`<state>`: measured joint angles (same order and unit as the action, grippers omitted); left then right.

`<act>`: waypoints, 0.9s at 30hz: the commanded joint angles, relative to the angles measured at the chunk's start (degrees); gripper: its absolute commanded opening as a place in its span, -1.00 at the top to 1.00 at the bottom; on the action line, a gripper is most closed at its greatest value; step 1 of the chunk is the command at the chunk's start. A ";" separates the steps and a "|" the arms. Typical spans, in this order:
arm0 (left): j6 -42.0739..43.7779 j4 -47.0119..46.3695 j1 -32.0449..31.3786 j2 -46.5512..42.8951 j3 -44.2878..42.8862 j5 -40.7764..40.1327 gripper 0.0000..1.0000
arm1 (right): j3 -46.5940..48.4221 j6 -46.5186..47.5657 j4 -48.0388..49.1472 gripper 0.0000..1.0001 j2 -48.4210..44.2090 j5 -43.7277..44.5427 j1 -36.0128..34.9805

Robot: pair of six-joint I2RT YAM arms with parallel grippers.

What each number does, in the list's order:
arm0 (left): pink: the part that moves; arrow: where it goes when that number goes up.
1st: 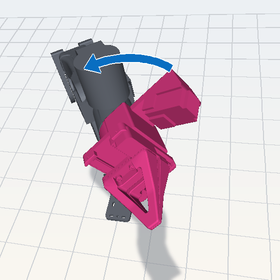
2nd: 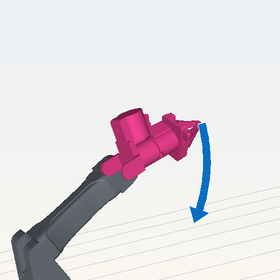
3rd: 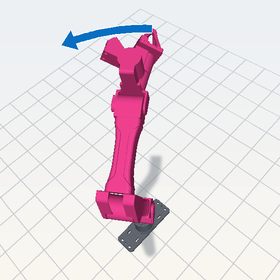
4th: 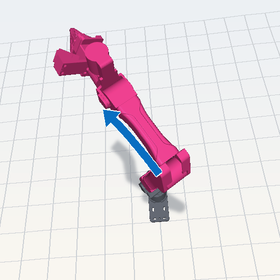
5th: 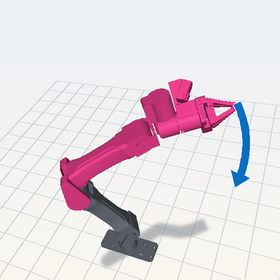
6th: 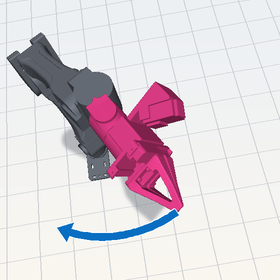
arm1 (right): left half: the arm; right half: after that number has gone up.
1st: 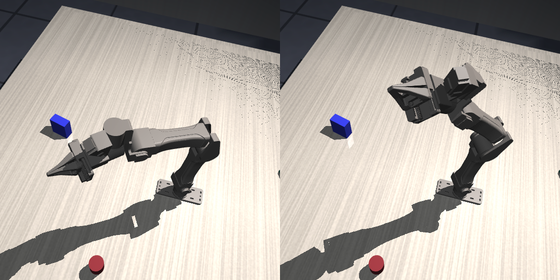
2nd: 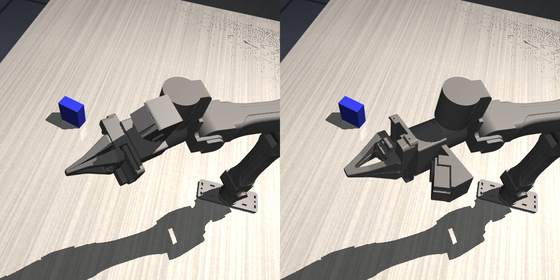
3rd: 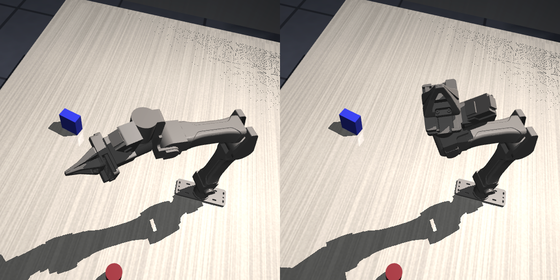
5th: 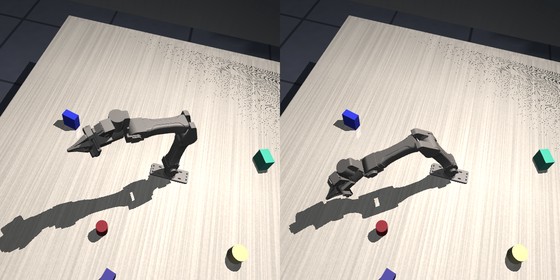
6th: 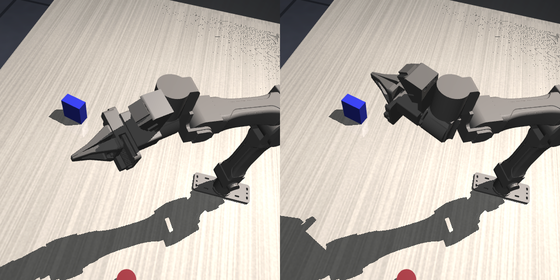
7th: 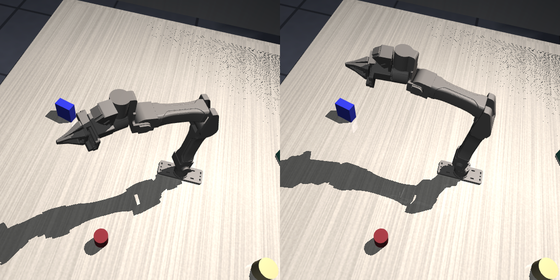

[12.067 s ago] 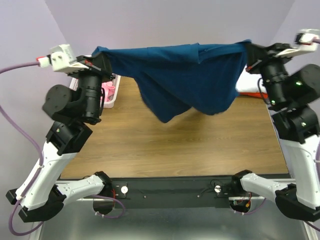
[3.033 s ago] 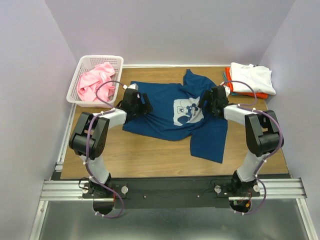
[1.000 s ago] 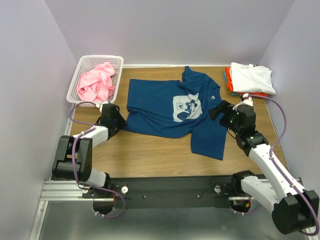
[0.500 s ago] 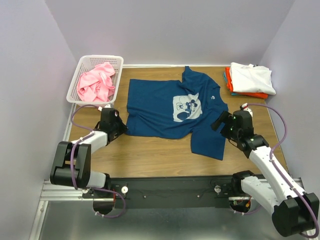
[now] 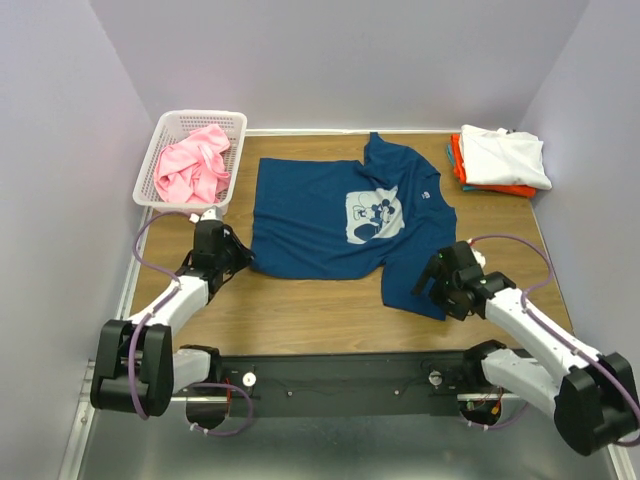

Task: Fold and stack the t-shirts
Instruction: Flatten the tshirt out

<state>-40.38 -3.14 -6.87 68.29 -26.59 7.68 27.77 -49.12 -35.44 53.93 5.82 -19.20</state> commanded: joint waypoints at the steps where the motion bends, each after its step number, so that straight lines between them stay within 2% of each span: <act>1: -0.05 2.78 0.02 -0.45 0.40 -3.63 1.00 | -0.70 -5.54 -1.05 -1.00 4.33 6.30 -4.77; 7: 0.74 4.63 0.11 3.24 -0.92 -3.99 1.00 | 0.53 -7.21 -0.59 -0.99 9.35 10.25 -8.39; 12: -0.31 6.64 0.11 4.48 -0.13 -3.90 1.00 | -0.79 -8.53 -0.33 -0.92 11.27 12.72 -8.57; 17: -2.15 10.95 0.11 5.89 -0.57 -9.07 1.00 | -0.61 -7.92 0.37 -0.80 13.57 13.60 -8.57; 21: -3.74 13.77 0.11 5.19 -1.62 -10.58 0.78 | -0.79 -7.30 0.46 -0.81 13.04 13.86 -8.57; 26: -4.09 16.58 0.11 1.59 -2.59 -9.18 0.60 | 0.00 -5.28 0.55 -0.85 12.60 13.69 -8.57; 27: -3.83 16.50 0.11 0.97 -2.59 -6.31 0.56 | 0.09 -5.02 0.64 -0.85 12.69 13.77 -8.57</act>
<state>-43.92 8.73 -6.87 72.01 -28.42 0.67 30.13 -54.85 -34.37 64.93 17.93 -27.68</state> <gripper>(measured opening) 0.197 0.920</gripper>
